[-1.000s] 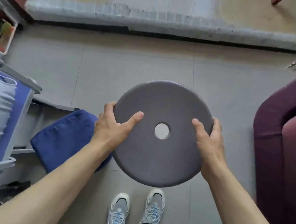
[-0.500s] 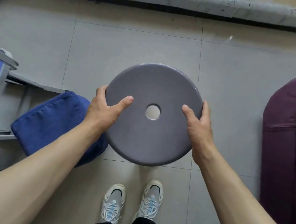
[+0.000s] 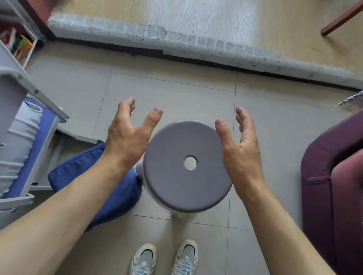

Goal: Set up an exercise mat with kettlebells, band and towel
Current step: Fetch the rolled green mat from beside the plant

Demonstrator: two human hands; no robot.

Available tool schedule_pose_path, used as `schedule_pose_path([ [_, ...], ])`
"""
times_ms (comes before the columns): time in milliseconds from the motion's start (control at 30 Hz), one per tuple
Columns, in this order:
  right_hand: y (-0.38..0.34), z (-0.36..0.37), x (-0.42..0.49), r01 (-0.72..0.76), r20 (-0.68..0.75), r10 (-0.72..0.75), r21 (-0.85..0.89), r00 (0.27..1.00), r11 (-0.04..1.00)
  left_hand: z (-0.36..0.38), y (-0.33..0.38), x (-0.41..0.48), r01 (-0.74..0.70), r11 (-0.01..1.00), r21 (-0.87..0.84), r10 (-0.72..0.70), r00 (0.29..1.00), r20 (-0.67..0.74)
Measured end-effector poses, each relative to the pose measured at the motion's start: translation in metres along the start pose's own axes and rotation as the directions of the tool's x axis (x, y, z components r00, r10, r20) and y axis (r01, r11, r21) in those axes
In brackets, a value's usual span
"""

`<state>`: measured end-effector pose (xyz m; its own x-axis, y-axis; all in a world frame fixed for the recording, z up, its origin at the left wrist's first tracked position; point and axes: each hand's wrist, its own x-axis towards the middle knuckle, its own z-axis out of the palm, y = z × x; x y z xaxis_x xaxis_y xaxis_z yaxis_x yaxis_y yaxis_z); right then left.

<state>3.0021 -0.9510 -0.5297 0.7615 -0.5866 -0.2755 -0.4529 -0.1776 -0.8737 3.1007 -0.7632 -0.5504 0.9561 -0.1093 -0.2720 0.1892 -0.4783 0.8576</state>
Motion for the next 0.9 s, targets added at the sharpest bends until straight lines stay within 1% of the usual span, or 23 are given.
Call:
schedule_pose_path([
  [233,-0.150,-0.045,-0.060,0.154,0.019,-0.155,0.039,0.988,0.987,-0.107,0.118,-0.059,-0.173,0.975,-0.140,0.169,0.985,-0.039],
  [367,-0.240,-0.081,-0.099,0.237,0.038,-0.242,0.107,0.970,0.966,-0.168,0.195,-0.101,-0.267,0.941,-0.206,0.259,0.964,-0.066],
  [400,-0.262,-0.090,-0.106,0.267,0.030,-0.275,0.155,0.961,0.951,-0.179,0.213,-0.110,-0.302,0.925,-0.230,0.290,0.953,-0.085],
  [433,-0.308,-0.112,-0.133,0.340,0.046,-0.355,0.201,0.934,0.919,-0.207,0.255,-0.141,-0.369,0.897,-0.244,0.345,0.929,-0.134],
  [500,-0.342,-0.125,-0.145,0.402,0.055,-0.431,0.271,0.901,0.875,-0.223,0.285,-0.159,-0.426,0.859,-0.285,0.395,0.904,-0.163],
  [533,-0.351,-0.124,-0.150,0.426,0.068,-0.463,0.291,0.884,0.857,-0.226,0.293,-0.163,-0.451,0.845,-0.288,0.421,0.892,-0.162],
  [633,-0.357,-0.125,-0.162,0.453,0.073,-0.508,0.358,0.858,0.816,-0.231,0.305,-0.180,-0.466,0.827,-0.314,0.435,0.885,-0.167],
  [767,-0.376,-0.145,-0.183,0.484,0.141,-0.583,0.420,0.800,0.767,-0.245,0.330,-0.225,-0.499,0.805,-0.322,0.418,0.861,-0.288],
  [900,-0.387,-0.148,-0.202,0.480,0.270,-0.638,0.469,0.721,0.741,-0.253,0.336,-0.267,-0.511,0.796,-0.324,0.364,0.832,-0.418],
])
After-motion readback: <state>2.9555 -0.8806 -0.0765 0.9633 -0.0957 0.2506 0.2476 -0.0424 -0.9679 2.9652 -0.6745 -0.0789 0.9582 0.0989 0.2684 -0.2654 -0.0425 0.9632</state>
